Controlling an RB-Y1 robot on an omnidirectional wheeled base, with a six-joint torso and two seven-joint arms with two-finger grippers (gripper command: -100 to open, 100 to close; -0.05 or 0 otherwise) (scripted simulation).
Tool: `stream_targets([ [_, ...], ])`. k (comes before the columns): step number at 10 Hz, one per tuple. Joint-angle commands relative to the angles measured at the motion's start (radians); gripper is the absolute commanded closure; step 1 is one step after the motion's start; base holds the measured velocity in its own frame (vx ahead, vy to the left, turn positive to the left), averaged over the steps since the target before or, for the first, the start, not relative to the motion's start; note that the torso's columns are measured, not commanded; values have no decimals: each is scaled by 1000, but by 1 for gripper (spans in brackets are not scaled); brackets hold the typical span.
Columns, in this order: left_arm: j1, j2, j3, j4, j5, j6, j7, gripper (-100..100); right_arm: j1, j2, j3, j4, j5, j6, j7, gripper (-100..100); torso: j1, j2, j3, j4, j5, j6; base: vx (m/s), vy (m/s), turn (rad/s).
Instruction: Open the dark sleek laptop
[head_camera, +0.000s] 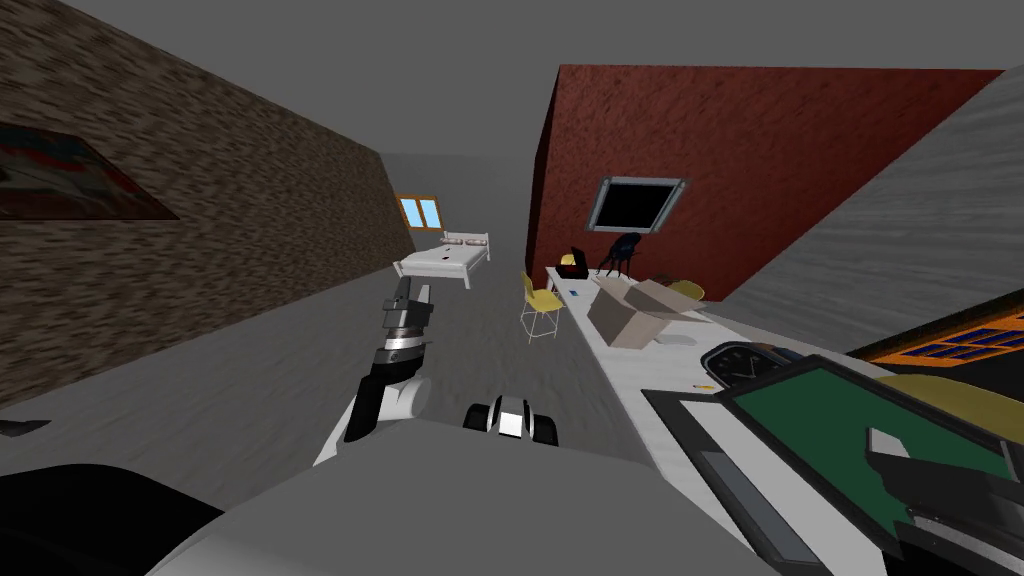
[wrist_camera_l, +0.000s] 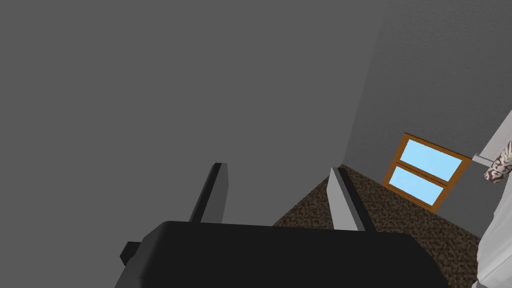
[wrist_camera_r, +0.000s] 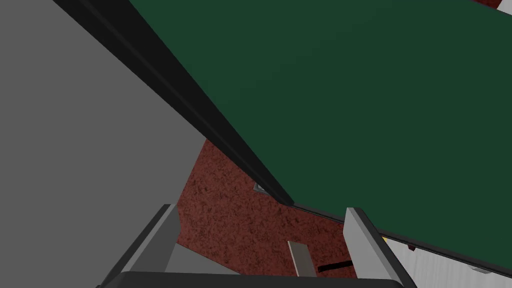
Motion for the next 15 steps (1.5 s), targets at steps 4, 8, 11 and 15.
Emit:
stream_targets([
  [4, 0, 0, 0, 0, 0, 0, 0, 0, 76, -94, 38, 44, 77, 11, 39, -100, -2, 4, 2, 1, 0, 0, -277, -69, 260],
  [8, 0, 0, 0, 0, 0, 0, 0, 0, 142, -159, 60, 53, 128, 11, 76, -100, -3, 2, 1, 0, -1, 1, -264, -48, 168],
  [11, 0, 0, 0, 0, 0, 0, 0, 0, 211, -220, 77, 44, 174, 8, 118, -100, -4, 3, 1, 0, -1, 2, -242, -69, 135],
  [15, 0, 0, 0, 0, 0, 0, 0, 0, 293, -292, 95, 24, 223, 3, 168, -100, -4, 4, 2, 1, -2, 3, -196, -75, 75],
])
